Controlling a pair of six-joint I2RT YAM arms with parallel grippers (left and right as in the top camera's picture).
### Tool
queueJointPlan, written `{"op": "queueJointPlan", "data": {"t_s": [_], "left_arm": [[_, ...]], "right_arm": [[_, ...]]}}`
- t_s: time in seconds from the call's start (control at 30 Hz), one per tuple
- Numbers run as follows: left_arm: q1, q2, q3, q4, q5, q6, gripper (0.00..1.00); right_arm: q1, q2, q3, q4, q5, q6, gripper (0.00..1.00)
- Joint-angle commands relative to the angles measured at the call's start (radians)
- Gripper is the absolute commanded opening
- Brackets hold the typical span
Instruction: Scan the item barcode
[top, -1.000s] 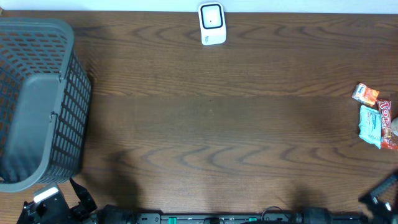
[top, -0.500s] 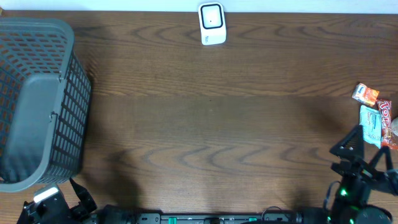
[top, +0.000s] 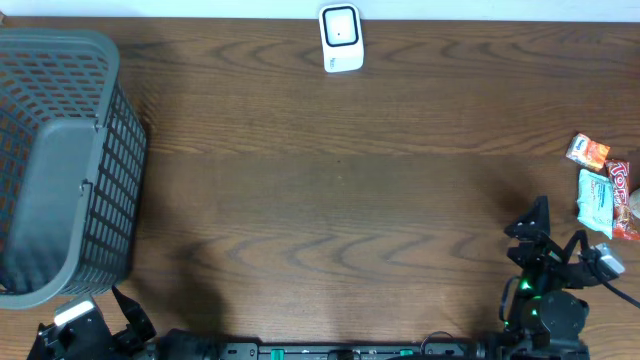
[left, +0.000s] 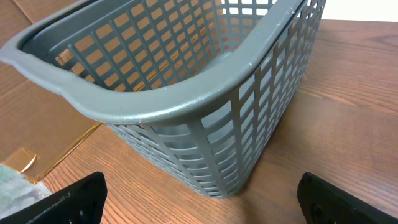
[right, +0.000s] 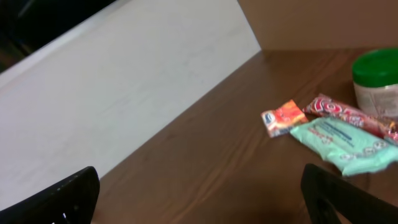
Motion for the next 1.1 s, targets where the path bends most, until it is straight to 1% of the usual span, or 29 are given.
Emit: {"op": "queueJointPlan", "data": {"t_s": [0.0,0.27,1.07], "left_arm": [[0.003,-0.007,0.001,0.000,-0.006,0.013,0.98],[0.003,-0.007,0.001,0.000,-0.005,0.013,0.98],[0.003,-0.007,0.001,0.000,-0.005,0.013,0.98]], "right_arm": [[0.003,-0.011,-0.046,0.015,0.015,0.020,0.99],[0.003,-0.011,-0.105,0.011,0.014,0.018,0.99],[0.003,-0.011,-0.105,0.017,0.014,0.016,0.99]]}}
